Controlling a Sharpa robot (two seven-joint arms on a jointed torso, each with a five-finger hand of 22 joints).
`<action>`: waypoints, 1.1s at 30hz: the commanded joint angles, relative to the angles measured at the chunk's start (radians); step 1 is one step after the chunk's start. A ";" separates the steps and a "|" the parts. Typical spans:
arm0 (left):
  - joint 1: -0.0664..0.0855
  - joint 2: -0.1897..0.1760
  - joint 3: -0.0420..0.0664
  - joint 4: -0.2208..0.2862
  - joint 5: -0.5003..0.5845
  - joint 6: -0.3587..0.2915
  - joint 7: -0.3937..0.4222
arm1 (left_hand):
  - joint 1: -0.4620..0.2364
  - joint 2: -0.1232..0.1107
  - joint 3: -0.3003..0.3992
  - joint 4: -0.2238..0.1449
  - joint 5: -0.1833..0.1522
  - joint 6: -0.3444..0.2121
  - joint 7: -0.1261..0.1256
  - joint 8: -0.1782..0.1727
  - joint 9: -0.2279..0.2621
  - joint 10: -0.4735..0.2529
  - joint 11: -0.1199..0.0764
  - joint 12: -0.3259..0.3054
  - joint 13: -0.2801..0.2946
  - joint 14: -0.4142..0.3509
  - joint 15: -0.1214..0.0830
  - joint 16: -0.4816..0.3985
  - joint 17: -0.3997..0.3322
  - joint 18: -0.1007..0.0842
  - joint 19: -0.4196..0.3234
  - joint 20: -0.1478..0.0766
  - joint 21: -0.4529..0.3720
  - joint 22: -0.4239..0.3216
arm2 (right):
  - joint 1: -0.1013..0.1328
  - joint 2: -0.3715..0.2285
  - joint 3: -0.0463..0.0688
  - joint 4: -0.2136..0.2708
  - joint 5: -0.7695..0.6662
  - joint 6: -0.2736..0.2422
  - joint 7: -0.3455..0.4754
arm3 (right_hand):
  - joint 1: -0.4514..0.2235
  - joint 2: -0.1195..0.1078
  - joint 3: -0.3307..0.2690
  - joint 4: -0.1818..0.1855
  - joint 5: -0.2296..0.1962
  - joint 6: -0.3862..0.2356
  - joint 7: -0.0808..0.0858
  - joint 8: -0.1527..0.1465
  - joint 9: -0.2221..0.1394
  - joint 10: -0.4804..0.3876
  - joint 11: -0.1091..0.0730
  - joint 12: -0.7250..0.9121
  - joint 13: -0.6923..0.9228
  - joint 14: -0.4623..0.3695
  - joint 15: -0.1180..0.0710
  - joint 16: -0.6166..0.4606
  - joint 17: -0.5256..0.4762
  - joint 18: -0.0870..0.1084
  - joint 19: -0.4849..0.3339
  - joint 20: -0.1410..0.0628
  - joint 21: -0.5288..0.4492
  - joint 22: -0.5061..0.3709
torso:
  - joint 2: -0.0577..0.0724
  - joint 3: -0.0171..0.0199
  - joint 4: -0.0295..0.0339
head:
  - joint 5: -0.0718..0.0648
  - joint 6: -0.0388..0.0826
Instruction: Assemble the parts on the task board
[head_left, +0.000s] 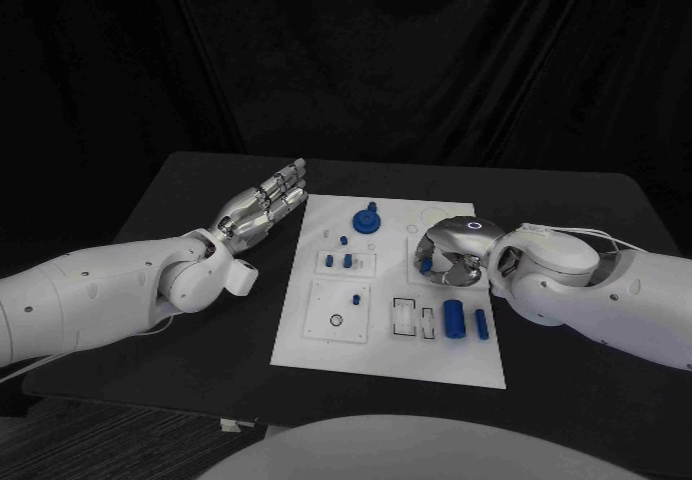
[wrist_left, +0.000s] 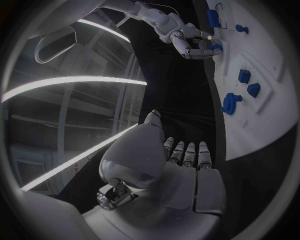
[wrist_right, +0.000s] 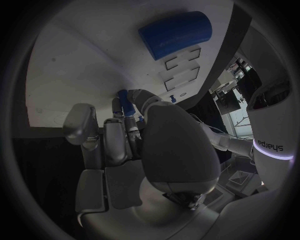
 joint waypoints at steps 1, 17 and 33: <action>-0.002 0.002 0.001 0.000 0.000 0.034 0.083 | 0.020 -0.005 -0.006 0.011 0.026 0.002 0.009 -0.006 0.000 -0.002 0.008 -0.007 -0.011 0.006 0.008 -0.010 -0.007 -0.066 0.011 0.007 -0.009 -0.003 | -0.002 -0.004 0.000 0.006 -0.006 -0.022 0.008 | -0.006 0.004 0.013 -0.017 0.006 0.020 -0.001 0.028 0.028 0.066 -0.015 0.007 0.015 0.019 -0.002 0.025 0.020 -0.017 0.000 -0.006 0.027 0.140 | 0.000 -0.0001 0.0000 | 0.001 0.000; -0.007 0.004 0.001 -0.004 0.000 0.047 0.069 | 0.038 -0.001 -0.002 0.011 0.046 0.007 0.015 -0.005 0.000 -0.002 0.017 -0.005 -0.010 0.006 0.022 -0.010 -0.007 -0.054 0.011 0.034 -0.009 -0.003 | 0.044 -0.047 0.000 0.092 -0.006 -0.075 0.007 | -0.009 0.013 0.010 -0.039 -0.003 0.031 -0.009 0.046 0.061 0.097 -0.026 0.006 0.024 0.021 -0.011 0.024 0.022 -0.019 0.003 -0.015 0.038 0.142 | 0.000 -0.0001 0.0000 | 0.007 0.000; -0.013 0.019 0.001 -0.010 0.000 0.067 0.060 | 0.048 0.003 -0.001 0.011 0.052 0.018 0.025 -0.003 0.002 -0.002 0.034 0.000 -0.009 0.006 0.041 -0.010 -0.007 -0.047 0.011 0.057 -0.009 -0.003 | 0.062 0.113 0.001 0.167 -0.083 0.009 0.014 | -0.008 0.018 0.013 -0.052 -0.021 0.014 -0.007 0.038 0.072 0.100 -0.025 -0.004 0.028 0.022 -0.011 0.021 0.020 -0.019 0.002 -0.017 0.036 0.142 | 0.000 -0.0002 0.0001 | 0.001 0.000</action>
